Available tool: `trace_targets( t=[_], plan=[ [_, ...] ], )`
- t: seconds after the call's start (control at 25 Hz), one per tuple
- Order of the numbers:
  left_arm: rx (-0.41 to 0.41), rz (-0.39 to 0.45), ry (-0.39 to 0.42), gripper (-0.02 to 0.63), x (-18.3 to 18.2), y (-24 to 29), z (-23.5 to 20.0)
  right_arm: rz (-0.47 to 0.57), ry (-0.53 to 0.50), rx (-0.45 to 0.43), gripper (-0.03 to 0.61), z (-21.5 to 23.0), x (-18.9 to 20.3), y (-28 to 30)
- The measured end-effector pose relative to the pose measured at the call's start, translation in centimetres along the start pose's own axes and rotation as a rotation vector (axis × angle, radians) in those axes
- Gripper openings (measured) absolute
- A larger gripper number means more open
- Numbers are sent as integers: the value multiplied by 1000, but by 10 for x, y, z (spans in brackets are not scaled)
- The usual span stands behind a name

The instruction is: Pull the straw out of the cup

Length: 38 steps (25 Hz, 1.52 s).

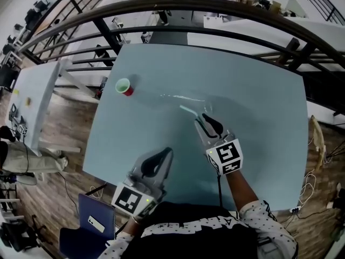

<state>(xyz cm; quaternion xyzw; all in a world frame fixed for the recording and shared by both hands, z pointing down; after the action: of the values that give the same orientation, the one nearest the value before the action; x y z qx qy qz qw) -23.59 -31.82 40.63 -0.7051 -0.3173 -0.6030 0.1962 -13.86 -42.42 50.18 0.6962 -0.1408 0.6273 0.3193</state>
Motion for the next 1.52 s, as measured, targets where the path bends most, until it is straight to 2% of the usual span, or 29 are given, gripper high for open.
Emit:
trace_targets(
  t=[0.28, 0.76, 0.88, 0.92, 0.96, 1.52],
  plan=[
    [-5, -9, -15, -11, 1, 1, -9, -52, -23, 15, 104, 3, 12, 13],
    [-32, -9, -16, -11, 3, -5, -15, -76, -61, 12, 97, 1, 16, 19],
    [-33, -9, -14, -11, 2, -7, -15, -77, -60, 23, 83, 2, 17, 19],
    [-33, -7, -14, -11, 0, -7, -15, -79, -57, 31, 39, 4, 17, 19],
    [-33, -5, -14, -11, -1, -7, -15, -79, -55, 36, 32, 5, 17, 18],
    [-44, 7, -6, -11, -6, -15, -8, -43, -61, 50, 28, 5, 1, 4]
  ],
)
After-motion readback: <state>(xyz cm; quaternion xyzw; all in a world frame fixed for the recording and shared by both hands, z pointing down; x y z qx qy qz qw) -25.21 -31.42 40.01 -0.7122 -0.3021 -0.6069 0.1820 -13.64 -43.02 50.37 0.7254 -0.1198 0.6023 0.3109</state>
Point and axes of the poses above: the fingertips, and each gripper's own axes: y forward along the fingers, z to its right, x out of its underside, the point moved 1 cm from there along -y, backward along the fingers
